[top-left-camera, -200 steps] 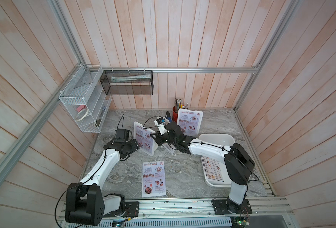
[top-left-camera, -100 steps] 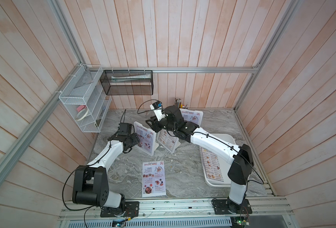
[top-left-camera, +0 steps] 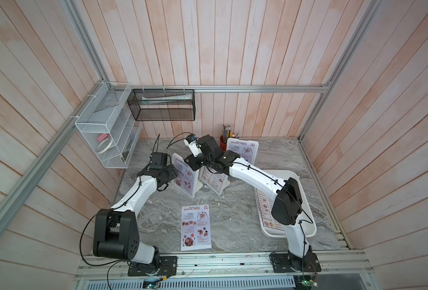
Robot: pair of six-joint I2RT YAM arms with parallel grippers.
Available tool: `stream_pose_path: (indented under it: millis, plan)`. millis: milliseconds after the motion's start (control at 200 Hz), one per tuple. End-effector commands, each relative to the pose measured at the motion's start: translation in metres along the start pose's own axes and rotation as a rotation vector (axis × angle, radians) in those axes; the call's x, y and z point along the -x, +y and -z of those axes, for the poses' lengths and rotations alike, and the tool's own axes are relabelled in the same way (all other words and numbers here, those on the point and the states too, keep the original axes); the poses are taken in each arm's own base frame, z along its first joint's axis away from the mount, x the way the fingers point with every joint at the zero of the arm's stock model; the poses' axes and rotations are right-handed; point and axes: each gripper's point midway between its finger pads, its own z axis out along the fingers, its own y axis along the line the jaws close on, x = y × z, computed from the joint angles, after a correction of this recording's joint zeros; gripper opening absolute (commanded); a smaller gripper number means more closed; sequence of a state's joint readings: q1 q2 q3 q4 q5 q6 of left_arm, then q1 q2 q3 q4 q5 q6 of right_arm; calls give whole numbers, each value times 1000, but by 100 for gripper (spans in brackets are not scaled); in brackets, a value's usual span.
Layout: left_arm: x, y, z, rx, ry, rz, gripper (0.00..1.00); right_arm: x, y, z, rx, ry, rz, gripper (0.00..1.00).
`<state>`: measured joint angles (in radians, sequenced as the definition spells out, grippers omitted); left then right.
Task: Replace the menus in the menu holders
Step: Adjust the menu holder at the center of the board, then move the menu holder to the center of the board.
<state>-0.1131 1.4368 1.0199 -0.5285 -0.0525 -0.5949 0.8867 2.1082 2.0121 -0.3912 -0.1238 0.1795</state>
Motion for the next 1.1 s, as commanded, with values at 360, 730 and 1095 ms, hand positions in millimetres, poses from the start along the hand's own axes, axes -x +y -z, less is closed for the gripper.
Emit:
stream_pose_path:
  millis: [360, 730, 1095]
  plan:
    - [-23, 18, 31, 28, 11, -22, 78, -50, -31, 103, -58, -49, -206, 34]
    - [-23, 17, 35, 30, 5, -30, 78, -110, -68, 149, -152, -75, -359, 34]
    - [-18, 13, 47, 18, -11, -40, 78, -130, -111, 140, -219, -94, -384, 34]
